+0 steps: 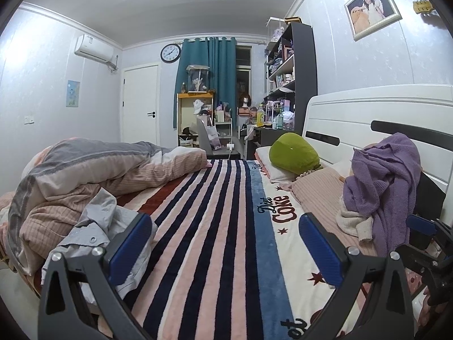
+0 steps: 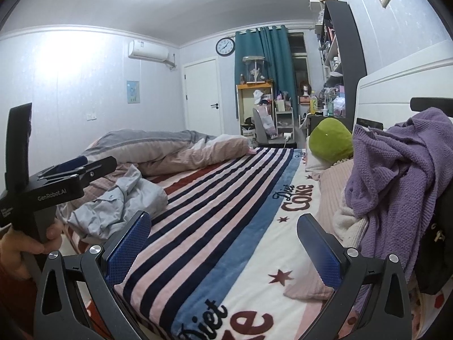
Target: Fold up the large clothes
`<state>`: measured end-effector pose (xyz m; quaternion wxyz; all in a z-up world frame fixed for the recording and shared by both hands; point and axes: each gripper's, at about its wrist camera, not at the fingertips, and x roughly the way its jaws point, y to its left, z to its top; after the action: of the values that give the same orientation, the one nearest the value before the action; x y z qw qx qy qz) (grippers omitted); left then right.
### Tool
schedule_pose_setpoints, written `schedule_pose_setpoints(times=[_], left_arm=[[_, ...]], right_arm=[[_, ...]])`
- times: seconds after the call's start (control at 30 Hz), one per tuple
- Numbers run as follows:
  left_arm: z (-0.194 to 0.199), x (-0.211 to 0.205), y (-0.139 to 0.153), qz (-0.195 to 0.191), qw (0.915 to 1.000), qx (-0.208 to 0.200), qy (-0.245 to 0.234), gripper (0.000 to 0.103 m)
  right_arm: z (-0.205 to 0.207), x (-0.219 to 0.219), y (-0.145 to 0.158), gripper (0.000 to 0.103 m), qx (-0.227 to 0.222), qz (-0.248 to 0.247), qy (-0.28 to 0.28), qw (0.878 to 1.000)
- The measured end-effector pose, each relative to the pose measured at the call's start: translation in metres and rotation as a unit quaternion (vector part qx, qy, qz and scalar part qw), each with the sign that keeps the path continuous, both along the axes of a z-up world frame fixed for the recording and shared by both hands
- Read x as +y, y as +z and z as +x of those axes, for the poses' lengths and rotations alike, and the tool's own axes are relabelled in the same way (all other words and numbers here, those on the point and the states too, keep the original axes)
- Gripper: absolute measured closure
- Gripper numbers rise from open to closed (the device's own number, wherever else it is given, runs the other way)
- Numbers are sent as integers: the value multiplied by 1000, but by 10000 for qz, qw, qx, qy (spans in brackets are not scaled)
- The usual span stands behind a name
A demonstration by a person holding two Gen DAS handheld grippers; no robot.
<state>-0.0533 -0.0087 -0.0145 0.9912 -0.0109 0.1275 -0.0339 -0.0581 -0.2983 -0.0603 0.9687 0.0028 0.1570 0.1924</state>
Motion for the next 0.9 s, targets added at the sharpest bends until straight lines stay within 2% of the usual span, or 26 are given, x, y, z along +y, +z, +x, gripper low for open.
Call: schedule_pose_setpoints(times=[0.9], left_arm=[[4, 2, -9, -2, 9999, -32, -123, 1]], right_arm=[[-4, 4, 0, 0, 71, 72, -60, 9999]])
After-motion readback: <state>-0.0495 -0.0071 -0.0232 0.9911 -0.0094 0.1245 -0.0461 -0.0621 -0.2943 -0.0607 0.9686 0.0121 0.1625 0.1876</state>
